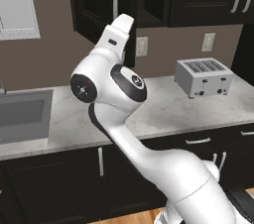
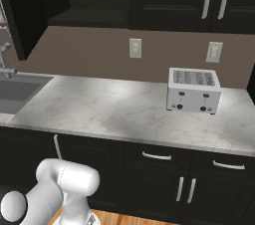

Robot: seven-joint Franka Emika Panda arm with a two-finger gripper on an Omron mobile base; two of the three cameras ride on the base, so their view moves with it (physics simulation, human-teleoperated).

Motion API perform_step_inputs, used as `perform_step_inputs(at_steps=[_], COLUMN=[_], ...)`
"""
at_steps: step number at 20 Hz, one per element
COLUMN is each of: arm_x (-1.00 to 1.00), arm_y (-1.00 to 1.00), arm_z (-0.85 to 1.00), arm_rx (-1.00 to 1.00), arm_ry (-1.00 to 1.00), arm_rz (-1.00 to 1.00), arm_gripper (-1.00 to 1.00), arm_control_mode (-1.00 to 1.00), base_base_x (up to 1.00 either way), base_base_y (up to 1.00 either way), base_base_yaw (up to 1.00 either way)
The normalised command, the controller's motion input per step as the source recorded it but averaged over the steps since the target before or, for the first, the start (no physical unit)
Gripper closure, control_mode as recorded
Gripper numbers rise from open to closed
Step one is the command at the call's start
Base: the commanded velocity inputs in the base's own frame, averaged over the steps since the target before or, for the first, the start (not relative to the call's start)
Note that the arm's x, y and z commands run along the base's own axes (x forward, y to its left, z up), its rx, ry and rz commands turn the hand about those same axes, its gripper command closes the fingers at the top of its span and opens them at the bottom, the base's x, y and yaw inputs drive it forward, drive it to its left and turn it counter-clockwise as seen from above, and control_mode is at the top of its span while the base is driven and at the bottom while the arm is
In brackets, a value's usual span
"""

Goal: Open the cabinet and move the ladle to the pot. Then close the cabinet.

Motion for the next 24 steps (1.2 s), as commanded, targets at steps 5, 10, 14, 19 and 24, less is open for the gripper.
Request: perform_step_inputs(at_steps=[5,10,14,19,24], arm_x=[0.92,0.94,1.0,1.0,0.89], arm_y=[-0.63,-0.66,-0.71,-0.76,-0.66], arm_z=[0.06,0.16,0.07,0.03,0.04], arm_rx=[0.0,0.0,0.0,0.0,0.0], arm_ry=[0.0,0.0,0.0,-0.05,-0.16], arm_rz=[-0.02,0.0,0.0,0.05,0.2], arm_gripper=[-1.0,-1.0,-1.0,-1.0,-1.0], arm_control_mode=[-1.0,-1.0,-1.0,-1.0,-1.0], base_base_x=[0.0,0.0,0.0,0.0,0.0], base_base_y=[0.0,0.0,0.0,0.0,0.0], base_base_yaw=[0.0,0.0,0.0,0.0,0.0])
